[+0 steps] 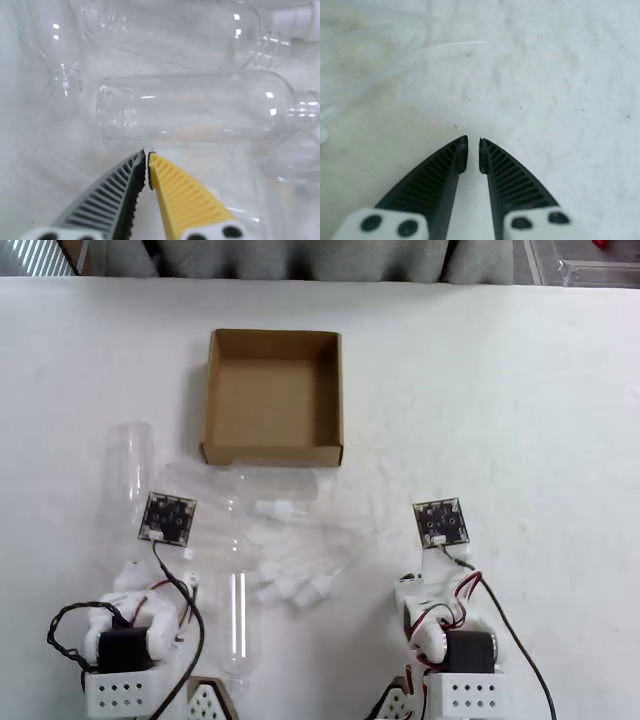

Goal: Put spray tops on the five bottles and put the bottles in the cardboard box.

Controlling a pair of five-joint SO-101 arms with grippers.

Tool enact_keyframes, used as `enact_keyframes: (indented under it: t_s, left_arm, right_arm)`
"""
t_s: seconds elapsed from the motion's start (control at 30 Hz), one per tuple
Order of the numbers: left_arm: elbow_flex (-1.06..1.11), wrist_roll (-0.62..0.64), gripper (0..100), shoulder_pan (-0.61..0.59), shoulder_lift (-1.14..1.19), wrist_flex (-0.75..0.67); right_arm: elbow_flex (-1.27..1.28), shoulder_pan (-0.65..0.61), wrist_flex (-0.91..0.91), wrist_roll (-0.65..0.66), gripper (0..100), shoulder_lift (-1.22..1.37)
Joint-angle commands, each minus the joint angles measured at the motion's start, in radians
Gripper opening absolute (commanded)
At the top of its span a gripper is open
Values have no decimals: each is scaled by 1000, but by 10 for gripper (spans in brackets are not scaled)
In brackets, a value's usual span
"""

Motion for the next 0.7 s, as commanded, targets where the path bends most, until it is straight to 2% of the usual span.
enact_keyframes:
  t_s: [0.0, 0.47, 0.67]
  left_arm:
    - [-3, -3, 23, -7, 5, -3]
    - [-3, -3, 23, -7, 5, -3]
    - [-3, -3, 23, -7, 5, -3]
  right_arm:
    - [8, 7, 4, 3, 17, -13]
    - [8, 7, 4, 3, 17, -13]
    - [8, -50, 2, 3, 17, -13]
